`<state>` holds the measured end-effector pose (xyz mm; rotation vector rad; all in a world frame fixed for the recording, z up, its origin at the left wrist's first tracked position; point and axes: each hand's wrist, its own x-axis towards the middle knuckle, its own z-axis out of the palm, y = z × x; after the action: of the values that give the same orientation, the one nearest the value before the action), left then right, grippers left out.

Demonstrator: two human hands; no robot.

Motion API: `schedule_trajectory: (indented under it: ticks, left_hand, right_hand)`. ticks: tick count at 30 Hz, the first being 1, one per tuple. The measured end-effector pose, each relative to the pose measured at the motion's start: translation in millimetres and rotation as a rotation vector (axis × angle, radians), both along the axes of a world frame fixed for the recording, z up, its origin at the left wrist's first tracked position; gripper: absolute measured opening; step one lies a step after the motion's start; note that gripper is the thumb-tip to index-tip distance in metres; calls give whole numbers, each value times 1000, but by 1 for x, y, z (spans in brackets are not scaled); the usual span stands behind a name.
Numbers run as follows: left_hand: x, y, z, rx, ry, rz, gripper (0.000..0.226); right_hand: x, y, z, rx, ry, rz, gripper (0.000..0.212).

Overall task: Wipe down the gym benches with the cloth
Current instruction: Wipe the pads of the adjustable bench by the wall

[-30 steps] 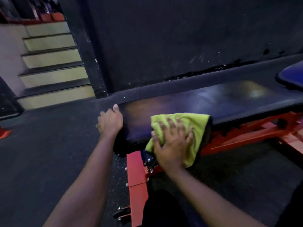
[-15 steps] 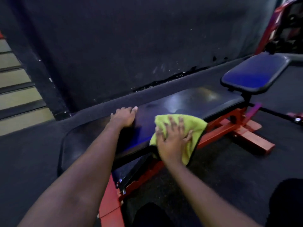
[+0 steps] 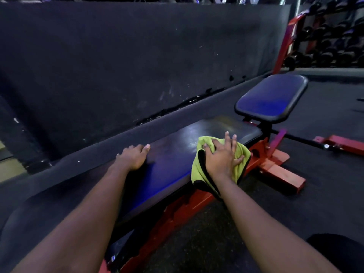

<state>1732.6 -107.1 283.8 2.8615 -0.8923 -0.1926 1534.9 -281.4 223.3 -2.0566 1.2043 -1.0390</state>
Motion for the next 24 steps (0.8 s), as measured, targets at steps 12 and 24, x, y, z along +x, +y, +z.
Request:
schedule_trajectory:
  ticks: [12, 24]
  left_hand:
    - [-19, -78, 9, -13, -23, -117, 58]
    - [-29, -227, -1, -24, -5, -127, 62]
  right_hand:
    - [-14, -74, 7, 88, -120, -76, 36]
    - [-21, -179, 9, 45, -96, -136, 33]
